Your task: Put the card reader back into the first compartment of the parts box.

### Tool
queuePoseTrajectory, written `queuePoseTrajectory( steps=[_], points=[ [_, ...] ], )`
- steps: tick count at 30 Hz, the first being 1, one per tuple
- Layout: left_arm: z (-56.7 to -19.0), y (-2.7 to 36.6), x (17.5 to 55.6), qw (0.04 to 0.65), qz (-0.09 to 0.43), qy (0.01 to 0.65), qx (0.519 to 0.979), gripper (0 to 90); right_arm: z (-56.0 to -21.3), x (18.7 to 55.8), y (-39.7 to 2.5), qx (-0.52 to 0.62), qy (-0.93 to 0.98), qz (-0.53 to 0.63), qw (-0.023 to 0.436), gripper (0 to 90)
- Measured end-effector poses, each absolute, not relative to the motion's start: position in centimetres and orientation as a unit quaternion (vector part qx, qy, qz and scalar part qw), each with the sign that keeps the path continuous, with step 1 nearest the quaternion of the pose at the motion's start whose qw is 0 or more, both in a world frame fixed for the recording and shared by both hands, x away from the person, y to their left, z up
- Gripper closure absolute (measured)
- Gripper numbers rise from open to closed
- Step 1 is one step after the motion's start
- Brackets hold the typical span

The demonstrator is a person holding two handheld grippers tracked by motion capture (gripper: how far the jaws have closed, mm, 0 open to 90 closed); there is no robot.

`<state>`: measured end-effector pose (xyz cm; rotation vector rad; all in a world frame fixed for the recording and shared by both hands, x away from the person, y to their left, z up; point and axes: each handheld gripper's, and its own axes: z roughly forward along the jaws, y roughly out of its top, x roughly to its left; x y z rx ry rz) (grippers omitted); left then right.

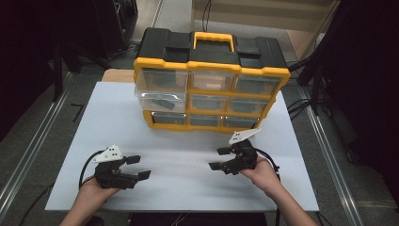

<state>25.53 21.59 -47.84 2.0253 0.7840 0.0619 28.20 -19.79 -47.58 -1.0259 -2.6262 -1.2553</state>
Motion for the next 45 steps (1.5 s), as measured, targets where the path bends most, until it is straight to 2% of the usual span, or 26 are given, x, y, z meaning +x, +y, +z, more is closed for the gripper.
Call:
queuePoseTrajectory(
  steps=[45],
  points=[
    [-48.0,21.5,25.5,0.457,0.025,0.320,0.830,26.3,-49.1,24.7,-27.7,-0.408,-0.821,-0.399,-0.014,23.8]
  ],
)
